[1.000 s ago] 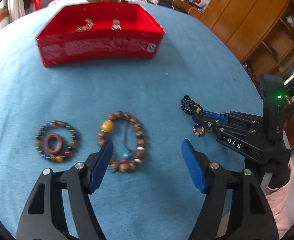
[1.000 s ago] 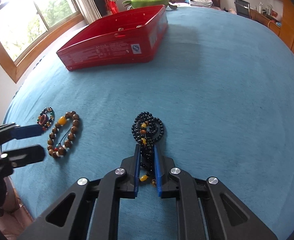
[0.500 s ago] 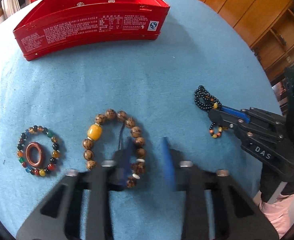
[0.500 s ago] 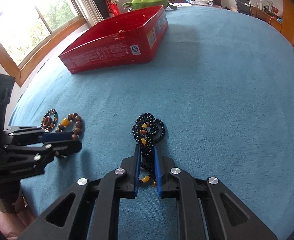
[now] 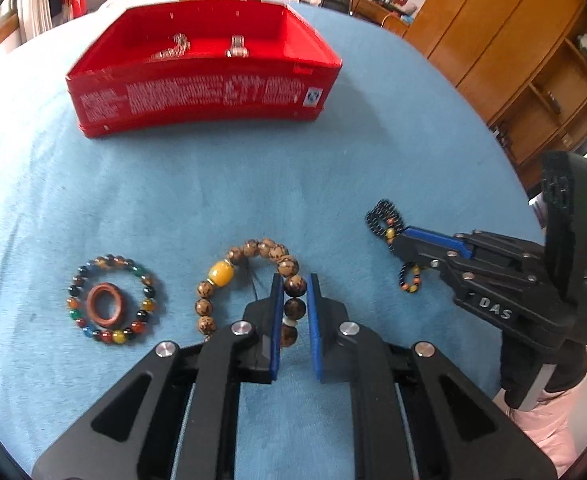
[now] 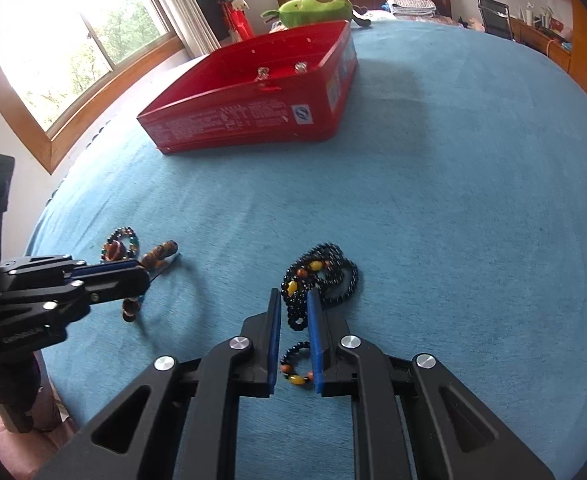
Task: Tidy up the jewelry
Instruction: 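Grasp the brown wooden bead bracelet with the left tool while the right tool holds the necklace, then lift and carry the bracelet and necklace over the red tray with both tools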
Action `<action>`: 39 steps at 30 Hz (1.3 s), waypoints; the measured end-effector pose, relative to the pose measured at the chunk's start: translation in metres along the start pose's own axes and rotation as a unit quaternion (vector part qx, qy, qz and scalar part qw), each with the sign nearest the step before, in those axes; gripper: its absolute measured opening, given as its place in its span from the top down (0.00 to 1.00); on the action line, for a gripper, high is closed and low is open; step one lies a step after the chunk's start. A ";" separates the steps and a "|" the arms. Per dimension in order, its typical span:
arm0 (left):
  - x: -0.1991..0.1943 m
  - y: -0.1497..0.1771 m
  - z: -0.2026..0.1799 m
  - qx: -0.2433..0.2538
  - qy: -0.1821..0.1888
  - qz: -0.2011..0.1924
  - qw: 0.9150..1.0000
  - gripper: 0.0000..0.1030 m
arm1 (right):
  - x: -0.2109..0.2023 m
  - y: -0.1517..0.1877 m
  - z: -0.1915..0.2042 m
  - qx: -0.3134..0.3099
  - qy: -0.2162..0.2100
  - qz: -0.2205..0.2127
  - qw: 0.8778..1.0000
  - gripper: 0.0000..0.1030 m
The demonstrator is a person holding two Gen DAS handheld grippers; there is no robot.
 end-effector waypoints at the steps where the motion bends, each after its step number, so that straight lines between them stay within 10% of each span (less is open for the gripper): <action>1: -0.005 -0.001 0.002 -0.003 0.002 -0.005 1.000 0.91 | 0.000 -0.001 0.003 -0.002 -0.001 -0.001 1.000 0.88; 13: -0.046 -0.012 0.022 -0.027 0.014 -0.061 0.998 0.91 | 0.002 -0.017 0.017 -0.008 0.005 -0.002 1.000 0.93; 17: -0.038 -0.011 0.025 -0.029 0.018 -0.053 0.998 0.91 | 0.001 -0.010 -0.001 0.018 0.036 0.006 0.999 0.48; 24: -0.032 -0.012 0.025 -0.029 0.026 -0.050 0.998 0.91 | 0.020 -0.005 -0.013 0.017 0.052 0.033 0.998 0.38; 26: -0.032 -0.012 0.026 -0.030 0.027 -0.051 0.998 0.91 | 0.024 -0.007 -0.011 0.003 0.063 0.030 0.998 0.42; 30: -0.034 -0.013 0.030 -0.035 0.027 -0.053 0.998 0.91 | 0.031 -0.011 -0.003 -0.008 0.047 0.028 0.998 0.85; 39: -0.043 -0.019 0.041 -0.047 0.028 -0.062 0.997 0.91 | 0.011 -0.029 0.020 0.026 -0.043 -0.010 0.999 0.87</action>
Point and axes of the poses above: each gripper's, at about its wrist camera, not at the fingertips, and x roughly the way its jaws point, z to its left, y to its underside, the point moved 9 cm from there along x, roughly the way its jaws point, and after that the axes turned 12 degrees about -y, right-handed, at the moved point
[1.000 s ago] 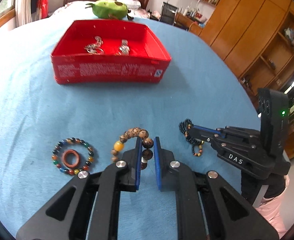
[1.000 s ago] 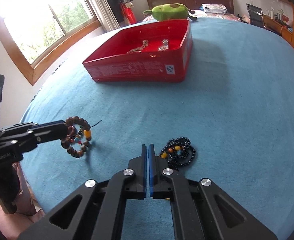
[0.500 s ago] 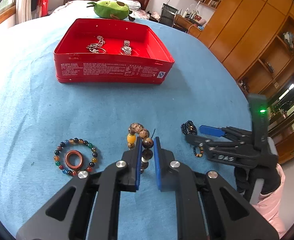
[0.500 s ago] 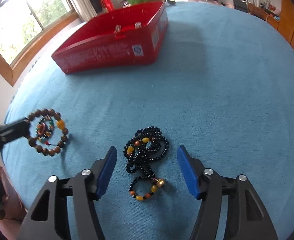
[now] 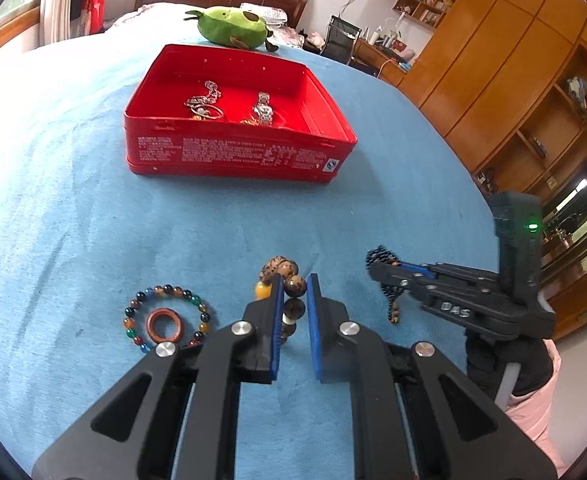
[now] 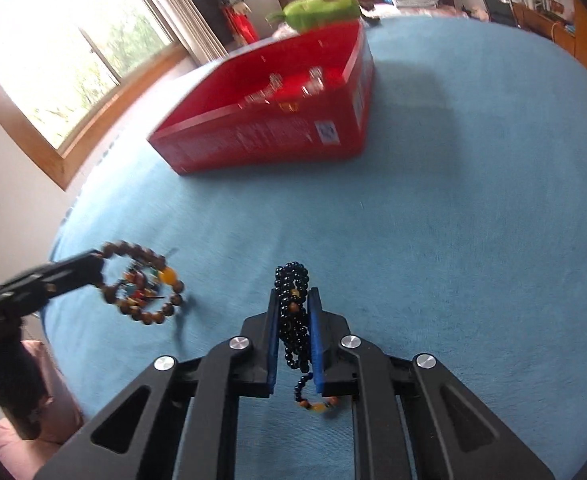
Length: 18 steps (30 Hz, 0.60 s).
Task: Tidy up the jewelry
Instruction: 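Lift and carry the bracelet and necklace over the red tray with both tools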
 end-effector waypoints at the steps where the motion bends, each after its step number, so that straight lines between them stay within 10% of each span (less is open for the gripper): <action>1: -0.002 -0.002 0.001 -0.001 0.000 -0.003 1.000 0.91 | -0.005 -0.003 0.006 -0.004 -0.008 -0.007 1.000 0.87; 18: -0.041 -0.089 0.013 -0.002 -0.023 -0.086 0.996 0.91 | -0.031 -0.094 0.053 -0.051 -0.004 -0.056 0.997 0.87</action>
Point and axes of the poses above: each gripper's, at about its wrist camera, not at the fingertips, and x roughly the way its jaws point, z to its left, y to its underside, the point moved 9 cm from there along x, roughly the way its jaws point, and after that the axes turned 12 degrees about -y, right-handed, at the moved point
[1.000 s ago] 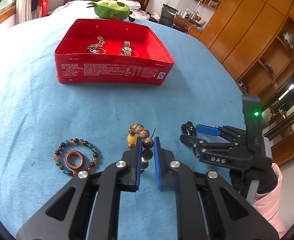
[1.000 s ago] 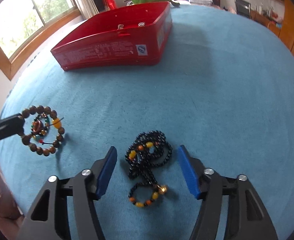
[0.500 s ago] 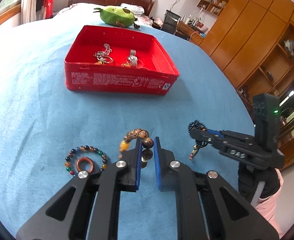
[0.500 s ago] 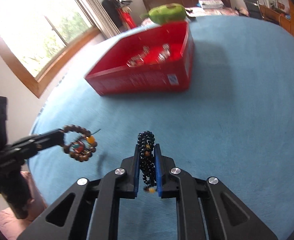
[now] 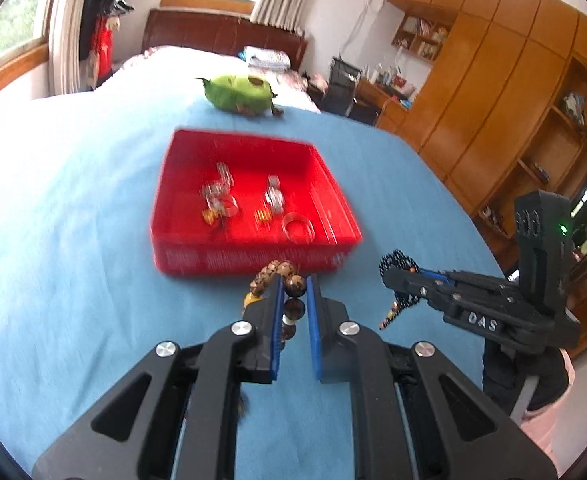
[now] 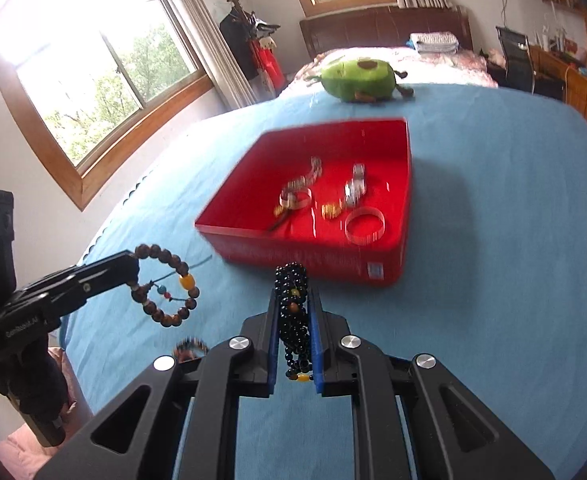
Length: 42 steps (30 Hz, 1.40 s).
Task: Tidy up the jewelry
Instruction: 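Lift and carry the bracelet and necklace over the red tray with both tools, then lower the bracelet and necklace into the tray and open both tools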
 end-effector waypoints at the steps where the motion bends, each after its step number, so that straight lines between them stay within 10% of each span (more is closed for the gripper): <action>1: 0.001 -0.008 0.001 -0.002 -0.003 -0.007 1.000 0.91 | 0.001 -0.007 0.001 -0.002 0.003 -0.004 1.000 0.87; 15: 0.097 -0.086 0.033 -0.022 -0.068 -0.003 0.997 0.91 | 0.057 -0.094 -0.023 -0.010 0.051 -0.039 0.998 0.87; 42: 0.181 -0.094 0.051 -0.002 -0.117 0.038 0.992 0.90 | 0.116 -0.096 -0.074 0.013 0.078 -0.009 0.997 0.87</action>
Point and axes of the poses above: each gripper's, at about its wrist camera, not at the fingertips, and x roughly the way its jaws point, z to its left, y to its underside, the point moved 9 cm from there along x, roughly the way its jaws point, and after that the axes turned 12 degrees about -y, right-handed, at the moved point
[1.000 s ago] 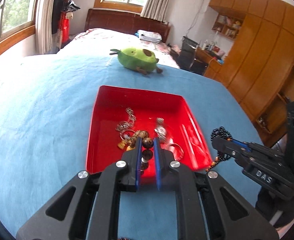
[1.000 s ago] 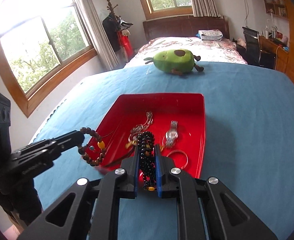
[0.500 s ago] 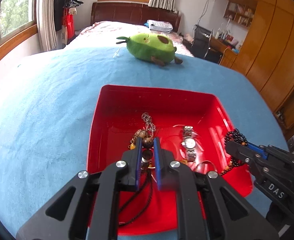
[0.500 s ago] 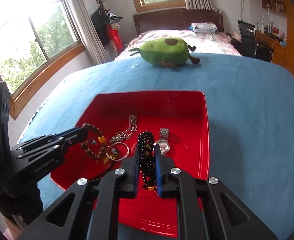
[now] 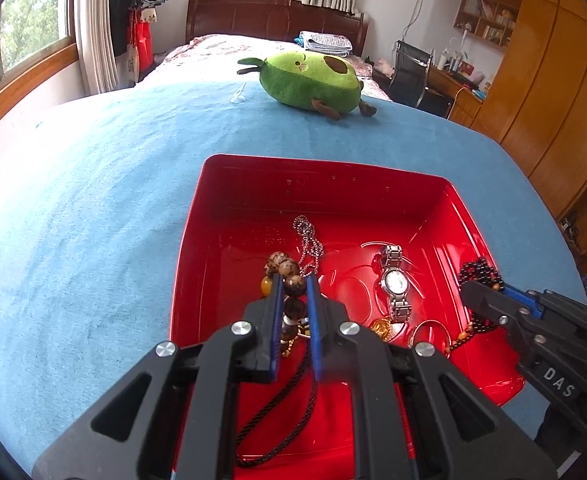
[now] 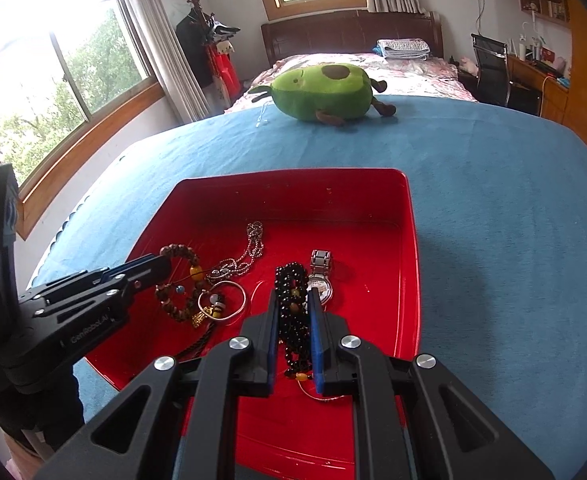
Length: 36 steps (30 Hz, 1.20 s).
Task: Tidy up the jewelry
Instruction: 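Lower the bracelet and necklace into the tray and open both tools, then withdraw both tools from the tray toward the multicolour bead bracelet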
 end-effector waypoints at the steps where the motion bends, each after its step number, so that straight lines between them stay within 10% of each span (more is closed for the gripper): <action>1: 0.000 0.000 0.000 0.000 -0.002 0.001 1.000 0.89 | 0.001 0.000 0.001 -0.004 -0.002 0.000 1.000 0.85; 5: -0.007 -0.002 0.004 -0.007 -0.019 -0.014 1.000 0.37 | 0.000 0.001 0.005 -0.016 0.006 -0.006 1.000 0.63; 36: -0.040 0.002 0.006 0.010 -0.032 -0.050 0.998 0.30 | -0.021 0.009 0.003 -0.008 0.008 -0.011 1.000 0.61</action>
Point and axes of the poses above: each gripper's, at about its wrist camera, not at the fingertips, and x roughly the way its jaws point, z to its left, y to its underside, the point moved 9 cm from there along x, roughly the way its jaws point, and after that the axes turned 12 degrees about -y, right-handed, at the moved point
